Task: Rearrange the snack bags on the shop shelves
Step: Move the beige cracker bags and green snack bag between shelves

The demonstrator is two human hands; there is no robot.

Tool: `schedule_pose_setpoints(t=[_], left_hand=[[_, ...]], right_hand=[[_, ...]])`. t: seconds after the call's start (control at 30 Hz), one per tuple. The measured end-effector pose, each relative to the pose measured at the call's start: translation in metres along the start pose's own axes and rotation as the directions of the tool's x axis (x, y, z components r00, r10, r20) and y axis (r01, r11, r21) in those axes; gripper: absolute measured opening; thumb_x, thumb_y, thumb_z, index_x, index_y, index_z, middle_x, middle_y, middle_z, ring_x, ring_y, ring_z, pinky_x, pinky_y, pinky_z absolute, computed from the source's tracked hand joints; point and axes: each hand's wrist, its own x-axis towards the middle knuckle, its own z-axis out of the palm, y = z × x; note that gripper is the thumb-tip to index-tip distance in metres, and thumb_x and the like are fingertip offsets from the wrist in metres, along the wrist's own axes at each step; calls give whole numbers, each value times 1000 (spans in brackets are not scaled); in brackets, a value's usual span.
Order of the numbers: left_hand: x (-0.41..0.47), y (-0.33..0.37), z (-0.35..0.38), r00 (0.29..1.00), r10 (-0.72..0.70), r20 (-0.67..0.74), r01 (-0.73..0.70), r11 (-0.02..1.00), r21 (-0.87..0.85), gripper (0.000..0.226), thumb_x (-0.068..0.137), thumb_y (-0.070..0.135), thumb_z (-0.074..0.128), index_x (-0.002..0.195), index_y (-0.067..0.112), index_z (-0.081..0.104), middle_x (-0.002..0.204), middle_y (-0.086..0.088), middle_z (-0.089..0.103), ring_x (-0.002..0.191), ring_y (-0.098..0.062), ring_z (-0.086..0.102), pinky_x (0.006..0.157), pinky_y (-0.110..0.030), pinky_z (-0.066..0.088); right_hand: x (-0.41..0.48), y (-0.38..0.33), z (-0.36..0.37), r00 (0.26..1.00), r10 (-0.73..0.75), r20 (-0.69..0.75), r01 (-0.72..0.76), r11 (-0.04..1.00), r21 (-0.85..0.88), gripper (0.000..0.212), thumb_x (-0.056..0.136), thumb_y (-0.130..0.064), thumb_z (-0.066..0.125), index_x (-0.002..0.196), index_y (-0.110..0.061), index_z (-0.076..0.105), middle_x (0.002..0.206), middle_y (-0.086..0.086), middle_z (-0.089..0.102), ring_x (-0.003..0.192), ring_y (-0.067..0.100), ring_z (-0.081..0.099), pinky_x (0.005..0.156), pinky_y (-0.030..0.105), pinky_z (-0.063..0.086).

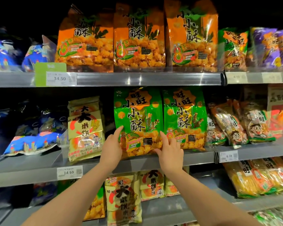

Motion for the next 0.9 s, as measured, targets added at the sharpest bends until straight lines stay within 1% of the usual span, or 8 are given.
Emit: schedule_pose_setpoints(t=[0.1, 0.2, 0.37, 0.47, 0.57, 0.67, 0.77, 0.9], left_hand=[[-3, -1, -3, 1000, -6, 7, 6, 1000, -25, 59, 93, 3, 45, 144, 27, 29, 94, -4, 48, 69, -14, 50, 56, -21, 41], [-6, -3, -10, 999, -39, -2, 39, 992, -117, 51, 93, 13, 51, 141, 24, 36, 116, -6, 43, 90, -11, 48, 76, -21, 39], [-16, -21, -35, 985, -26, -172, 19, 999, -42, 40, 91, 16, 52, 131, 16, 47, 126, -8, 45, 105, -22, 50, 87, -28, 39], [-16, -46, -53, 954, -130, -270, 141, 990, 22, 44, 91, 19, 53, 133, 11, 43, 125, -15, 47, 116, -31, 43, 96, -40, 36], [-15, -76, -65, 933, -248, -262, 253, 967, -18, 43, 91, 26, 52, 129, 7, 42, 121, -18, 50, 114, -36, 45, 95, -46, 38], [-15, -93, -66, 948, -223, -226, 216, 975, -53, 46, 91, 34, 48, 131, 15, 39, 124, -11, 53, 115, -30, 47, 96, -48, 42], [-17, -97, -67, 962, -175, -210, 151, 980, -127, 50, 91, 36, 48, 138, 24, 32, 126, -2, 53, 116, -21, 49, 96, -44, 45], [-25, -96, -74, 974, -133, -184, 102, 980, -171, 58, 93, 40, 47, 144, 28, 22, 138, 1, 46, 124, -19, 47, 100, -42, 44]], right_hand=[[-2, 2, -1, 999, -5, -39, 7, 998, 58, 54, 94, -38, 49, 143, -27, 30, 124, 4, 48, 114, 24, 43, 90, 36, 38], [-6, -9, -6, 986, -61, -152, 86, 983, 163, 38, 95, -28, 50, 132, -19, 47, 120, 4, 54, 113, 24, 47, 90, 37, 37], [-8, -47, -19, 971, -191, -145, 222, 944, 245, 27, 96, -23, 45, 121, -21, 56, 116, -3, 57, 112, 17, 47, 94, 32, 33], [-12, -73, -21, 953, -296, -63, 298, 884, 361, 27, 97, -21, 42, 120, -18, 56, 115, -2, 57, 106, 15, 51, 90, 31, 42], [-16, -112, -12, 918, -385, 98, 302, 836, 458, 32, 97, -21, 41, 128, -19, 51, 122, 5, 56, 100, 20, 57, 85, 36, 47], [-14, -156, 13, 851, -434, 294, 306, 866, 395, 50, 96, -25, 44, 143, -17, 31, 142, 7, 42, 123, 26, 49, 98, 37, 43], [-7, -190, 35, 872, -316, 374, 110, 870, 480, 71, 90, -37, 52, 148, -18, 14, 150, 11, 28, 132, 31, 38, 106, 40, 37], [9, -205, 44, 844, -68, 532, -252, 825, 506, 101, 83, -46, 62, 149, -11, -6, 149, 14, 33, 132, 32, 39, 102, 38, 36]])
